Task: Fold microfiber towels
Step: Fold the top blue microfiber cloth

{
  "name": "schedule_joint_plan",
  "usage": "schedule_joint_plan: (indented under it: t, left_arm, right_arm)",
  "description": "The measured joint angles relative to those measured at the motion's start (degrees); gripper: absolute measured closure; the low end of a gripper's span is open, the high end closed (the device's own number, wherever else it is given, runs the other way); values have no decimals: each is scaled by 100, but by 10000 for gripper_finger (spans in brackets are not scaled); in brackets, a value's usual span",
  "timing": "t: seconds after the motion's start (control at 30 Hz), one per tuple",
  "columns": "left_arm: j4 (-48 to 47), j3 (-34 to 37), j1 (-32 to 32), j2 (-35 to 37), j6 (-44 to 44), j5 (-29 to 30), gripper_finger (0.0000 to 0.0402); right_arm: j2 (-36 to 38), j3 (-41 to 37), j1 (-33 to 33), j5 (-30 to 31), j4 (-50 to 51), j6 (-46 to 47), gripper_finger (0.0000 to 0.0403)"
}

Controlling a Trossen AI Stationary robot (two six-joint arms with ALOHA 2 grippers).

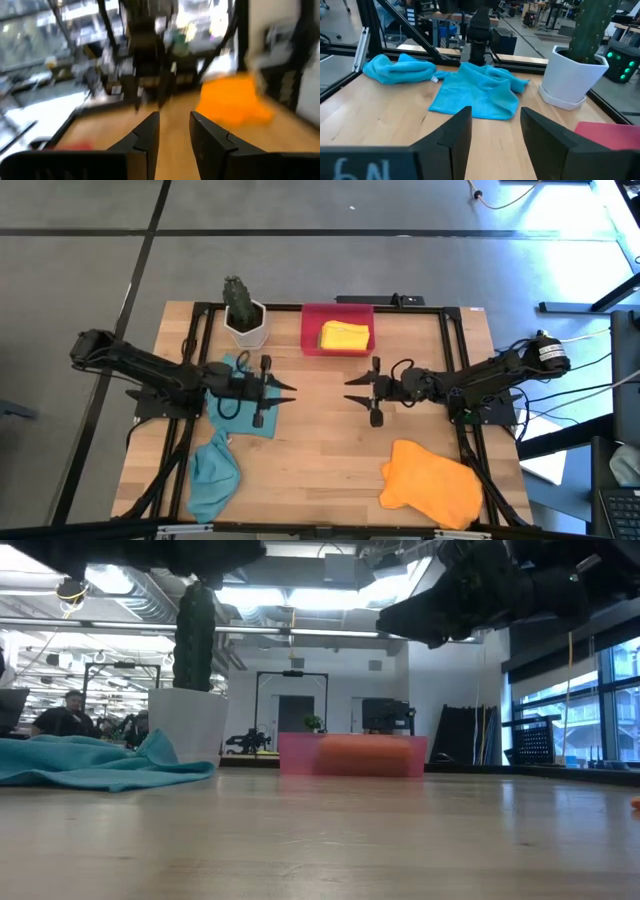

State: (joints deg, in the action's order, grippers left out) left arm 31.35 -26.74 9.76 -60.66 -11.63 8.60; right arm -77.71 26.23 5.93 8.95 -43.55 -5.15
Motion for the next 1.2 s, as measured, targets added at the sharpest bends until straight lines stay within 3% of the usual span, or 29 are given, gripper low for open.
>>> schedule_joint_plan:
  t: [0.17, 0.33, 0.4, 0.47, 0.57, 0.73, 0.97, 1.2]
  left_arm:
    - [-1965, -403, 115, -105, 249, 994, 305]
    - [-2564, -547, -9, -242, 644, 1335, 305]
    - [-2725, -643, -103, -252, 582, 1318, 305]
    - [-3144, -828, -208, -242, 427, 894, 304]
    - [-4361, -1220, -313, -254, 559, 414, 291]
    - [-6107, -1629, -311, -428, 704, 721, 260]
    - [-7040, -1593, -212, -808, 800, 707, 222]
    - [-7418, -1591, 107, -1261, 259, 724, 218]
  right_arm:
    - [-41, 3, -7, 0, 20, -182, 233]
    - [-41, 3, -11, 0, 15, -288, 233]
    - [-41, 3, -11, 0, 16, -288, 233]
    - [-41, 3, -11, 1, 15, -293, 233]
    - [-41, 3, -11, 2, 13, -399, 233]
    - [-41, 3, -11, 2, -21, -419, 233]
    - [-41, 3, -11, 2, -5, -262, 233]
    - [-41, 3, -12, 2, 2, -238, 233]
